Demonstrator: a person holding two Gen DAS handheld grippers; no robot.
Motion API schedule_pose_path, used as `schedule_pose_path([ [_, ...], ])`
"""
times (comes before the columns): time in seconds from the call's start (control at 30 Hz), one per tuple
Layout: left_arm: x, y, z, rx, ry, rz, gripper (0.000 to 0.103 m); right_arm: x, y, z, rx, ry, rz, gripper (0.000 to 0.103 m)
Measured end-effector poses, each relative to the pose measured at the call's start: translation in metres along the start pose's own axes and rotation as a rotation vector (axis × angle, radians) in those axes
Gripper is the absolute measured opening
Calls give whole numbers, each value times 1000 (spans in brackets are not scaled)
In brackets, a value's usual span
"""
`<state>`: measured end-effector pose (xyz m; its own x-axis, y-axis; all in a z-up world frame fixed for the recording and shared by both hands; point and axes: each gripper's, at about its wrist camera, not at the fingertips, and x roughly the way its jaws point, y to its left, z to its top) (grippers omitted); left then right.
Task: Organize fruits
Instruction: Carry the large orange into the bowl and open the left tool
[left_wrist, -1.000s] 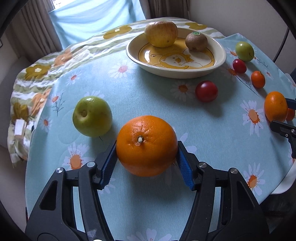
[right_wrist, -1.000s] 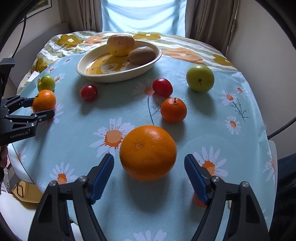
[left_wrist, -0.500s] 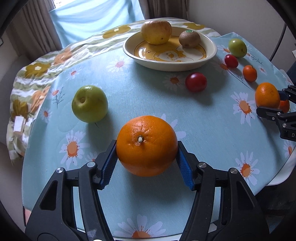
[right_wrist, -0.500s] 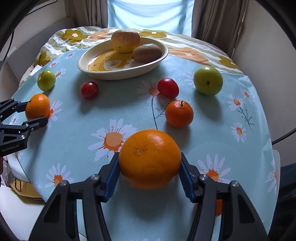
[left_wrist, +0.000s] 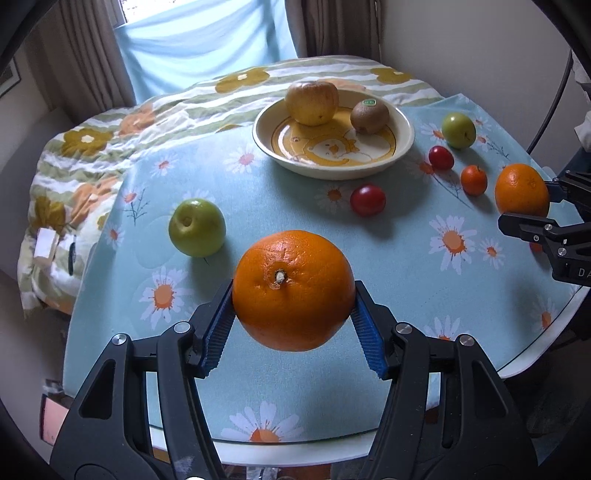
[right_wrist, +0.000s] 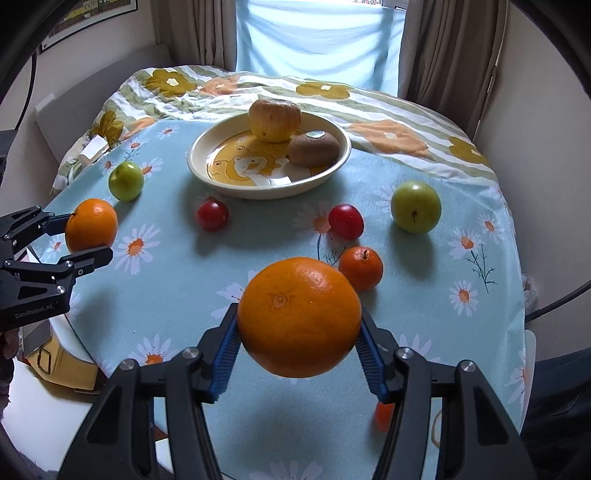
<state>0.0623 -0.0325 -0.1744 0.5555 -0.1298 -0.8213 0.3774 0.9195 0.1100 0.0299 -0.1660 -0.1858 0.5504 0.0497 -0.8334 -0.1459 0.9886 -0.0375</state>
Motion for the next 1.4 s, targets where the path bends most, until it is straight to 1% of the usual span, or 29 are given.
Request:
schedule_pose_path([
  [0.23, -38, -2, 26, -31, -67, 27, 65, -37, -3, 23, -38, -54, 29, 54],
  [0.33, -49, -3, 41, -51, -104, 37, 65, -46, -9, 34, -19, -60, 77, 54],
  [0.4, -53, -3, 50, -55, -126, 38, 65, -50, -11, 40, -16, -65, 95, 54],
  [0.47, -53, -2, 61, -55, -138, 35, 65, -50, -10, 48, -26, -67, 90, 54],
  [0.6, -46, 0, 82, -41, -157, 30, 65, -50, -13, 63, -15, -73, 108, 54],
  [0.73, -28, 6, 104, -24, -162, 7, 65, -42, -14, 79, -14, -79, 101, 54],
  [0.97, 21, 16, 137, 46, -131, -24, 65, -18, -20, 107, 46, -67, 87, 54],
  [1.2, 80, 24, 151, 107, -48, -77, 65, 12, -24, 128, 109, -39, 71, 54],
  [1.4, 113, 23, 158, 158, -10, -103, 65, 34, -27, 135, 161, -20, 61, 54],
])
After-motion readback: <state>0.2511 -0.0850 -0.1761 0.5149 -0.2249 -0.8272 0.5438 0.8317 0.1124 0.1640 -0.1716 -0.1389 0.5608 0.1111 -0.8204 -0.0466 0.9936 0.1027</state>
